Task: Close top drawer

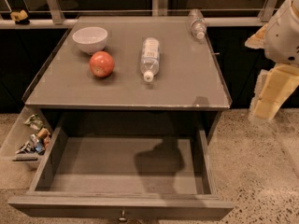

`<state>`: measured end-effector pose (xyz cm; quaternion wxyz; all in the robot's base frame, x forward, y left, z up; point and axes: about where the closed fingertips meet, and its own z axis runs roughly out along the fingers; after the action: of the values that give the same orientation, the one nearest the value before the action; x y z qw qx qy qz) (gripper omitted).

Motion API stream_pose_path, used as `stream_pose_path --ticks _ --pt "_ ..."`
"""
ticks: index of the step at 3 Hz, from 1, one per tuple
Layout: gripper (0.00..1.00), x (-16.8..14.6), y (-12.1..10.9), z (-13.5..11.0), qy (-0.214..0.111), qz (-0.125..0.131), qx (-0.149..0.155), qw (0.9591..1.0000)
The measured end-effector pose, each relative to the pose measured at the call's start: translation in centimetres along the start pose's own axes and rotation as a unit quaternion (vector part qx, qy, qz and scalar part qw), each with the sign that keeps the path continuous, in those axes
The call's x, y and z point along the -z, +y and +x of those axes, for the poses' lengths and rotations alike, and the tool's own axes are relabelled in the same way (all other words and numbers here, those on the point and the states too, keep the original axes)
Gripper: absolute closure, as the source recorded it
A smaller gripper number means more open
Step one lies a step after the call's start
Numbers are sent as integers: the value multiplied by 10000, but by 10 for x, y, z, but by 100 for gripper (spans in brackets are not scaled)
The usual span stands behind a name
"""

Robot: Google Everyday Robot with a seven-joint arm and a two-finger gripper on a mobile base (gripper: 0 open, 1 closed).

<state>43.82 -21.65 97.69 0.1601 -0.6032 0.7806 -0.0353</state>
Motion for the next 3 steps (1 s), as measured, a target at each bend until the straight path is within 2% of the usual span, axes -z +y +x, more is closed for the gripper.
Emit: stream_pose_path --ticks 1,2,3 --pt "0 0 1 0 -37 34 -7 10000" --pt "0 -12 26 7 -309 45 3 9995" --pt "0 -54 71 33 -604 -200 -174 9978"
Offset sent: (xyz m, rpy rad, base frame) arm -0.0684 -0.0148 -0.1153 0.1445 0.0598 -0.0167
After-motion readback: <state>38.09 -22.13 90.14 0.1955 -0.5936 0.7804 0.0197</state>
